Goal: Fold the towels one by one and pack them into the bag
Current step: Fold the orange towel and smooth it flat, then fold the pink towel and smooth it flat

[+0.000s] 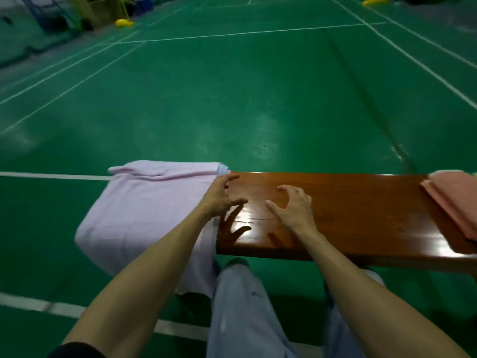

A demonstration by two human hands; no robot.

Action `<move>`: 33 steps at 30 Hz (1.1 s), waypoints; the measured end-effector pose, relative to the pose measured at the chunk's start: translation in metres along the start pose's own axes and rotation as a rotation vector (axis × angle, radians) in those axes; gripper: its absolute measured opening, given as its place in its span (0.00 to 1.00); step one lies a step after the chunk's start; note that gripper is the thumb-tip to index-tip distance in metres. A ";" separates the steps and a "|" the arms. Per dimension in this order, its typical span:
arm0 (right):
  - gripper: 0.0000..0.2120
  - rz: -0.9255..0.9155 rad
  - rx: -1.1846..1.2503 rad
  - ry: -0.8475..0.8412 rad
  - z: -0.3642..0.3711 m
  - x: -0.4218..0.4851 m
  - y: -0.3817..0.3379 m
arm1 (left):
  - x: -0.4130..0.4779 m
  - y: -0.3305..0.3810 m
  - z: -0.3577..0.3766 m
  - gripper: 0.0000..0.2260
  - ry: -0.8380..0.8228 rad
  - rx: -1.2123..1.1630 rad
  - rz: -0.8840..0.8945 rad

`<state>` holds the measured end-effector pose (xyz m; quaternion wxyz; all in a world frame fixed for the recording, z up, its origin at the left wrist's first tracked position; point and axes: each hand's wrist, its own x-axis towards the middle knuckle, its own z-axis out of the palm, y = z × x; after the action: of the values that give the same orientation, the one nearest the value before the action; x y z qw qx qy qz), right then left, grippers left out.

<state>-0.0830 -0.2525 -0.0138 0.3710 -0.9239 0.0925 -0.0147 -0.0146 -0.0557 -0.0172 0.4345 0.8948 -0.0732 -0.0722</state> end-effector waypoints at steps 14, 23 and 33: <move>0.26 -0.036 0.325 -0.369 0.096 0.002 -0.083 | -0.026 -0.066 -0.061 0.27 0.147 -0.040 -0.112; 0.27 -0.048 0.262 -0.303 0.109 0.006 -0.086 | -0.028 -0.070 -0.061 0.26 0.137 -0.040 -0.102; 0.26 0.064 0.642 -0.363 0.110 0.006 -0.096 | -0.034 -0.071 -0.068 0.22 0.133 -0.053 -0.120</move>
<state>-0.0513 -0.1101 -0.0279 0.6524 -0.7448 0.0446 0.1325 -0.0302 0.0461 -0.0295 0.4566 0.8887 0.0115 -0.0402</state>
